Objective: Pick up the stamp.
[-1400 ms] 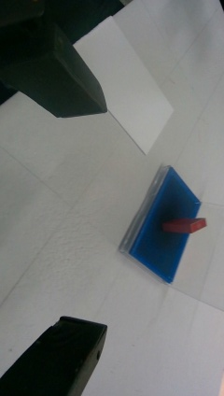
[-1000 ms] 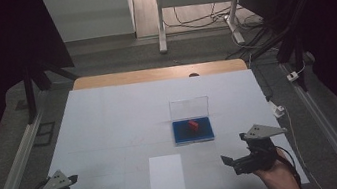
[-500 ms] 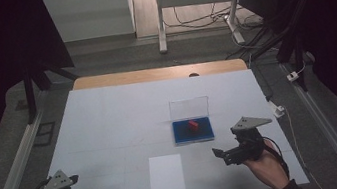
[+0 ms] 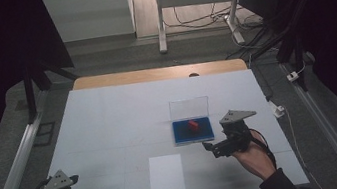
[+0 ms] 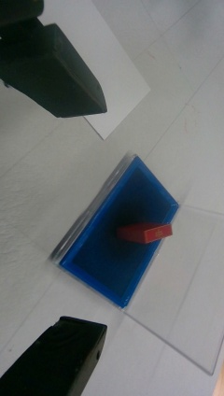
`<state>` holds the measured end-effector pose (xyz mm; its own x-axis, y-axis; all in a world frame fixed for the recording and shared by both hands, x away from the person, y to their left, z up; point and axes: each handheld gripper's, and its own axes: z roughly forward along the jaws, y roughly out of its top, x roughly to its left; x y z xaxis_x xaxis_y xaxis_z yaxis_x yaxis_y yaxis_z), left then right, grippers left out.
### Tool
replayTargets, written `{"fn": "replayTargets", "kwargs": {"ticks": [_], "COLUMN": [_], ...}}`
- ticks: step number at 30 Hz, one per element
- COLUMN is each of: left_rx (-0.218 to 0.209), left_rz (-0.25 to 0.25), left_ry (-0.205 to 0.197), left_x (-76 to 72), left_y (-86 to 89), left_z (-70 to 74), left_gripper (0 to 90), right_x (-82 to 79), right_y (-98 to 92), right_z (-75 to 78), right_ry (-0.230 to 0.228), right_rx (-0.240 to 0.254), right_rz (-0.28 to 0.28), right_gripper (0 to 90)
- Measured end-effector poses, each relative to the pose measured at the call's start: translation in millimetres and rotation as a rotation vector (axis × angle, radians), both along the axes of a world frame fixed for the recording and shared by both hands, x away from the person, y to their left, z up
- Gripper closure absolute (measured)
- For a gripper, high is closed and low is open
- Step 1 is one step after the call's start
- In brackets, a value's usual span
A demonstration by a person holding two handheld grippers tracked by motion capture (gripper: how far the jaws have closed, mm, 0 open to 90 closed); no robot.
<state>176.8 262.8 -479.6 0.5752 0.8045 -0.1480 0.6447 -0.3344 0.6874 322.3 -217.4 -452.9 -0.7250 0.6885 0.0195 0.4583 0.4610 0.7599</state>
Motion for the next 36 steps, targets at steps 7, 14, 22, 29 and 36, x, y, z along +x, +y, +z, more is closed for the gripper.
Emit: {"fn": "replayTargets", "kwargs": {"ticks": [7, 14, 22, 29, 36], "left_rx": [-0.001, 0.022, 0.002, -0.002, -0.001], "left_rz": [-0.005, -0.006, -0.004, -0.004, -0.008], "left_ry": [-0.001, -0.001, -0.003, -0.003, -0.003], "left_x": [-0.2, -0.1, -0.4, -0.3, -0.3], "left_y": [-0.1, -2.3, 0.1, 0.6, 0.4], "left_z": [0.0, -0.2, 0.1, 0.1, 0.1], "left_gripper": [0.0, 0.0, 0.0, 0.0, 0.0], "right_x": [14.6, 27.0, 42.3, 57.9, 73.0], "right_y": [10.0, 19.9, 30.6, 41.5, 48.0], "right_z": [-5.3, -9.3, -15.1, -23.5, -34.1], "right_ry": [0.034, 0.035, 0.046, 0.056, 0.081], "right_rx": [-0.01, -0.021, -0.056, -0.096, -0.13], "right_rz": [0.005, 0.0, 0.006, 0.009, 0.0], "right_gripper": [0.0, 0.0, 0.0, 0.0, 0.0]}}
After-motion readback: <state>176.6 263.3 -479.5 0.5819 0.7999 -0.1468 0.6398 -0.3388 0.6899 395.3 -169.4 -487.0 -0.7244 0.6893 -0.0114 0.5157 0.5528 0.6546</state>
